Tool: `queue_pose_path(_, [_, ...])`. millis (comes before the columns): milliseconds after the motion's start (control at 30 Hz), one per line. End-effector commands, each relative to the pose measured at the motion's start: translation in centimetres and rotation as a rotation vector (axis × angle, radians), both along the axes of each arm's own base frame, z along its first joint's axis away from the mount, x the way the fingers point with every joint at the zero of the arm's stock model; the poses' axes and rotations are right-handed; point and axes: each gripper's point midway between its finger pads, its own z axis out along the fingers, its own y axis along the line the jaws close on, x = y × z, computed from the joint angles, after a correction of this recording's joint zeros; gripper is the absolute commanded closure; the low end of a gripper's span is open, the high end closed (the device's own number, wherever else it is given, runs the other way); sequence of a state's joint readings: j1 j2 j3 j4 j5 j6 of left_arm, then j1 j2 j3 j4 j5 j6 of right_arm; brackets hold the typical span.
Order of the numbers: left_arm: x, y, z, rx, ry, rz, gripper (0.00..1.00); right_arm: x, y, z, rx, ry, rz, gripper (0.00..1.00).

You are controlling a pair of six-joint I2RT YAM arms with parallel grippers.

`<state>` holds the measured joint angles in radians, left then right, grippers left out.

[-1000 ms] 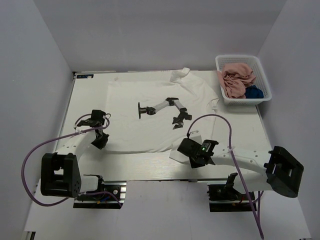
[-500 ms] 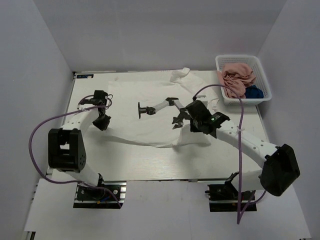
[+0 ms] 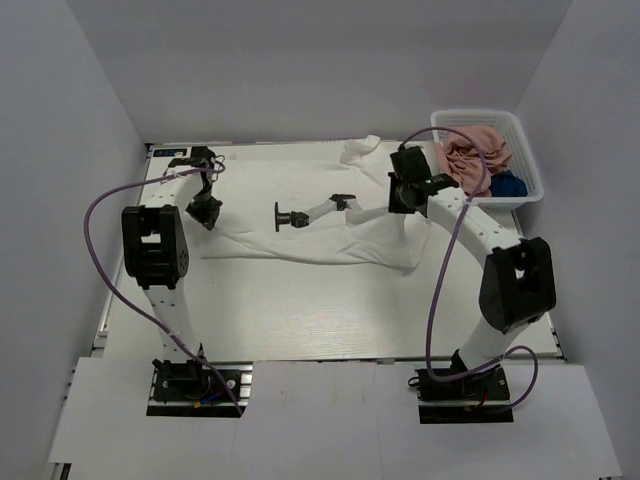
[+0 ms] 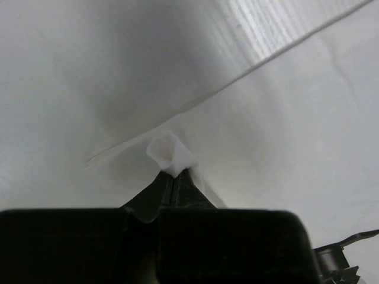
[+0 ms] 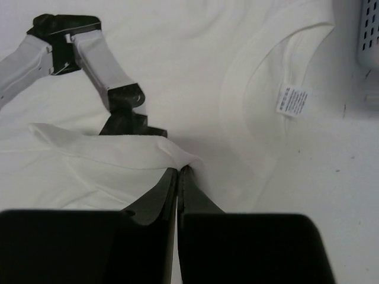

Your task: Fold and stack the t-shirts

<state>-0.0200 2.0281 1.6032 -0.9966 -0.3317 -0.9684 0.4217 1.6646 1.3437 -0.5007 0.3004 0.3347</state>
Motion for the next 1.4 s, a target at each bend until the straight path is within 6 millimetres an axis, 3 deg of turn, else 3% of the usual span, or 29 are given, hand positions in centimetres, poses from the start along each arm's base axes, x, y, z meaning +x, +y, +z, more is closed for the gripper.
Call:
queue_pose_path(0, [1.6,0.7,0.9,-0.018,-0.005,-0.027,1.0,3.3,-0.7,0.1,-0.009,-0.03,0.028,1.0])
queue_pose_path(67, [2.9,0.7,0.3,-0.037,0.002,-0.037,1.0,5.0,-1.2,1.0,-0.027,-0.059,0.062,1.0])
queue_pose_path(100, [3.3,0.8,0.1,-0.034,0.003,-0.05,1.0,5.7,-1.0,-0.2,-0.031,-0.037,0.055,1.0])
queue_pose_path(133, [4.4,0.7,0.6,-0.04,-0.022,-0.061,1.0,6.6,-1.4,0.1,-0.037,-0.048,0.056,1.0])
queue_pose_path(200, [4.7,1.2,0.0,-0.032,0.001,-0.049,0.99,7.9,-2.1,-0.9,-0.06,-0.05,0.055,1.0])
queue_pose_path(233, [5.3,1.3,0.6,-0.031,-0.021,-0.05,0.93,8.8,-2.6,-1.2,-0.071,-0.054,0.046,1.0])
queue_pose_path(300, [6.1,1.2,0.5,-0.032,-0.04,-0.081,0.74,10.8,-2.5,-1.5,-0.113,-0.112,0.107,1.0])
queue_pose_path(333, [6.3,1.3,0.5,-0.027,-0.045,-0.099,0.55,11.5,-2.6,-1.3,-0.134,-0.135,0.14,1.0])
queue_pose_path(400, [7.0,1.1,0.4,-0.033,-0.073,-0.115,0.32,13.3,-1.5,-2.1,-0.145,-0.177,0.248,1.0])
queue_pose_path(467, [6.6,1.2,0.2,-0.027,-0.064,-0.139,0.0,15.3,-0.8,-2.4,-0.16,-0.218,0.3,1.0])
queue_pose_path(533, [6.7,1.8,1.0,0.007,-0.072,-0.129,0.0,16.7,0.1,-1.4,-0.149,-0.252,0.336,1.0])
queue_pose_path(567, [6.4,2.0,0.9,0.019,-0.059,-0.134,0.0,17.6,0.0,-2.0,-0.154,-0.246,0.358,1.0])
queue_pose_path(633, [6.2,2.7,1.8,0.056,-0.055,-0.124,0.0,18.2,0.9,-1.5,-0.138,-0.256,0.384,1.0])
queue_pose_path(800, [6.1,2.8,4.0,0.091,-0.1,-0.134,0.0,19.3,-0.2,-2.7,-0.142,-0.225,0.316,1.0])
queue_pose_path(833, [6.3,2.8,4.5,0.095,-0.117,-0.141,0.0,19.0,-0.6,-3.1,-0.142,-0.203,0.304,1.0])
queue_pose_path(900, [6.3,2.4,4.7,0.097,-0.112,-0.16,0.0,18.8,-0.8,-3.3,-0.137,-0.188,0.274,0.75])
queue_pose_path(967, [6.6,1.8,5.8,0.092,-0.133,-0.179,0.0,18.5,-1.3,-3.4,-0.144,-0.169,0.25,0.32])
queue_pose_path(1033, [6.6,1.3,6.1,0.067,-0.139,-0.212,0.0,17.6,-1.4,-2.8,-0.132,-0.154,0.226,0.22])
queue_pose_path(1100, [6.3,0.7,6.8,0.038,-0.165,-0.233,0.0,16.3,-1.4,-0.3,-0.108,-0.181,0.205,0.1])
queue_pose_path(1133, [6.2,-0.1,6.8,0.021,-0.176,-0.249,0.0,15.0,-2.0,-1.6,-0.105,-0.143,0.188,0.1])
queue_pose_path(1167, [5.9,-0.4,6.0,0.008,-0.18,-0.264,0.0,14.5,-2.5,0.4,-0.103,-0.18,0.159,0.1])
queue_pose_path(1200, [5.7,-1.7,6.7,-0.031,-0.215,-0.291,0.0,13.6,-2.7,0.2,-0.089,-0.168,0.136,0.1])
queue_pose_path(1233, [5.5,-2.0,6.5,-0.048,-0.223,-0.308,0.0,10.6,-3.4,0.0,-0.084,-0.135,0.114,0.1])
queue_pose_path(1267, [4.4,-2.9,5.1,-0.075,-0.2,-0.325,0.0,9.5,-3.8,-0.4,-0.069,-0.112,0.079,0.1])
queue_pose_path(1300, [4.9,-4.4,5.0,-0.12,-0.24,-0.358,0.0,7.5,-4.8,-2.3,-0.102,-0.062,0.049,0.1])
queue_pose_path(1367, [3.8,-5.6,3.1,-0.159,-0.222,-0.384,0.0,4.5,-5.5,-2.7,-0.081,-0.032,-0.002,0.1])
